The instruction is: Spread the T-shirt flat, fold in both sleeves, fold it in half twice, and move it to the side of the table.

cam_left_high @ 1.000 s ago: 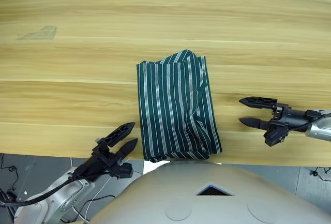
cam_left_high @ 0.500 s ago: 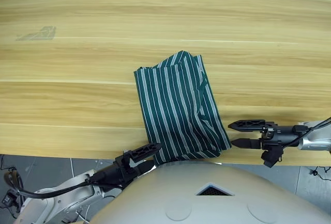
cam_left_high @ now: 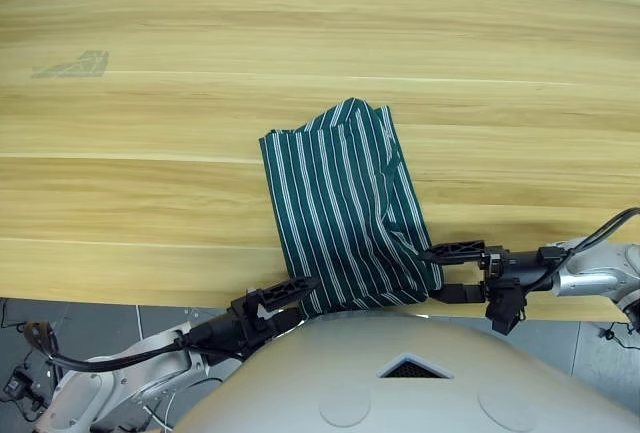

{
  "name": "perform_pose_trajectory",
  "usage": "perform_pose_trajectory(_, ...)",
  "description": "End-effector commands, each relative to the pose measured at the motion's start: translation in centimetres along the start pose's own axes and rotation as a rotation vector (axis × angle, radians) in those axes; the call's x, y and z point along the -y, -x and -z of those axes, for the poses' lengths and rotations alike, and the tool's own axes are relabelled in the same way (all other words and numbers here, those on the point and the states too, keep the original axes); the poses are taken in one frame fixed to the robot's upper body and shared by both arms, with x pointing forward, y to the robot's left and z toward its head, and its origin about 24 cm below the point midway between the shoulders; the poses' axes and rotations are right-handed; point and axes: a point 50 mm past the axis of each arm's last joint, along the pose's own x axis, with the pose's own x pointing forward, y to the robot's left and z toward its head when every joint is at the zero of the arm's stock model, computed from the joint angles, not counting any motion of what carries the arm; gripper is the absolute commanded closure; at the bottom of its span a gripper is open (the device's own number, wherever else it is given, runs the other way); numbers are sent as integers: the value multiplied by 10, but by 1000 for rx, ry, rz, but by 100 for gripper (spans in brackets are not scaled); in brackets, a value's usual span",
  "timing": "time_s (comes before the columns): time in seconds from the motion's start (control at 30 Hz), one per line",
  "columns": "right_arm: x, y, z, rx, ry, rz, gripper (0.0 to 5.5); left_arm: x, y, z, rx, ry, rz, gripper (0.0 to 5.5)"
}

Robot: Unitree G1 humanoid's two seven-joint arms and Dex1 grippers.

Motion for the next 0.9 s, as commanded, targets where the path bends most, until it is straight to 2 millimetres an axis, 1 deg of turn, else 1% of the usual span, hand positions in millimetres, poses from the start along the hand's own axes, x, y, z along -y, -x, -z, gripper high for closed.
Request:
perform_pose_trajectory(0.03, -10, 2, 2, -38, -51, -115, 10, 18, 2, 3, -28, -2, 163, 177)
perform_pose_trajectory(0.07, -10, 1, 2, -37, -55, -119, 10, 18, 1, 3, -26, -5, 160, 190)
perform_pose_trajectory(0.13, -10, 1, 2, -38, -59, -123, 10, 19, 1, 4, -27, -7, 160, 234)
perform_pose_trajectory(0.17, -10, 1, 2, -40, -61, -124, 10, 20, 1, 4, -29, -9, 161, 242)
perform_pose_trajectory(0.33, -9, 0, 6, -55, -69, -122, 10, 23, 0, 7, -37, -16, 163, 348)
perform_pose_trajectory(0.4, -9, 0, 8, -68, -73, -123, 10, 24, 0, 8, -37, -18, 163, 376)
perform_pose_trajectory(0.5, -13, 0, 9, -86, -89, -160, 10, 24, -1, 9, -38, -21, 158, 432)
perform_pose_trajectory(0.6, -14, -1, 11, -96, -92, -178, 10, 23, -2, 9, -39, -21, 148, 467)
perform_pose_trajectory(0.73, -13, -2, 13, -110, -97, -141, 10, 21, -2, 9, -33, -25, 147, 505)
perform_pose_trajectory(0.9, -12, -3, 13, -106, -94, -135, 10, 19, -3, 9, -38, -23, 141, 523)
